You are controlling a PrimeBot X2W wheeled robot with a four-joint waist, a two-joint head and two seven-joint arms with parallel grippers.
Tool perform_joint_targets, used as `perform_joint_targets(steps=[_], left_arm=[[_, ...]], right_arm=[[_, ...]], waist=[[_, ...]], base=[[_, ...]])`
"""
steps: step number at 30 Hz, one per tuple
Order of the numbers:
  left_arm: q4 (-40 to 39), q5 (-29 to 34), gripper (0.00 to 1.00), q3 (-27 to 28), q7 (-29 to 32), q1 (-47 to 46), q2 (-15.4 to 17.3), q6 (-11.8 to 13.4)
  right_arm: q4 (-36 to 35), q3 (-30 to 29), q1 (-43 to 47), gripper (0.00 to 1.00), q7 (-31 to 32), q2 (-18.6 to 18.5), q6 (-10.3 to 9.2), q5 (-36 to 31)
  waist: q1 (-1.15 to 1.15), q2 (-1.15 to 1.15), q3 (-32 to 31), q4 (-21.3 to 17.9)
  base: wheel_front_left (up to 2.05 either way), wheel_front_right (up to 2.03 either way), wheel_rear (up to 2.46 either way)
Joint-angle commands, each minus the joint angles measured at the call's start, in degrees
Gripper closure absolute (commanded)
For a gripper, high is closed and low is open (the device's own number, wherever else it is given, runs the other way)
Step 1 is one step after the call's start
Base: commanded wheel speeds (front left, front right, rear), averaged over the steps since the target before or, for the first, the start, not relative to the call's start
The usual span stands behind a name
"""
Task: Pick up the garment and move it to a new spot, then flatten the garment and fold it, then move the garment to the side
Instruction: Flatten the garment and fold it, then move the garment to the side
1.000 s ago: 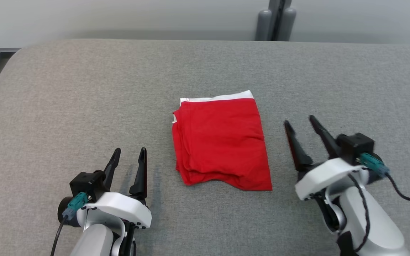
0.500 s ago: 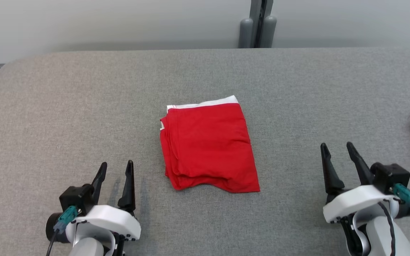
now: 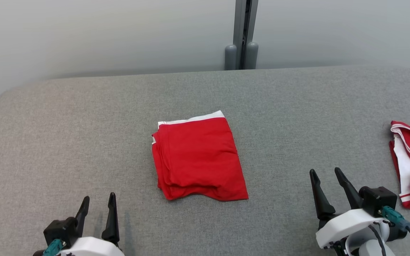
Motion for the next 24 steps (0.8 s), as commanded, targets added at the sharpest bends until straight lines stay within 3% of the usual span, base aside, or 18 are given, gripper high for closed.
perform_joint_targets(steps=[1, 15, 24], left_arm=[[-0.3, 0.5, 0.00, 0.4, -0.1, 1.1, 0.2, -0.1], [-1.2, -1.0, 0.00, -0.2, -0.1, 0.9, 0.2, -0.6], [-0.8, -2.5, 0.00, -4.1, -0.1, -2.3, 0.3, -1.6]], right_arm=[[0.0, 0.1, 0.9, 0.00, -0.2, -0.3, 0.00, 0.5], [0.4, 1.9, -0.5, 0.00, -0.2, -0.3, 0.00, 0.6], [4.6, 8.2, -8.0, 0.00, -0.2, -0.4, 0.00, 2.8]], waist=[[0.00, 0.00, -0.7, -0.2], [0.00, 0.00, 0.2, 0.3], [0.00, 0.00, 5.1, 6.6]], base=[[0.00, 0.00, 0.00], [0.00, 0.00, 0.00], [0.00, 0.00, 0.00]])
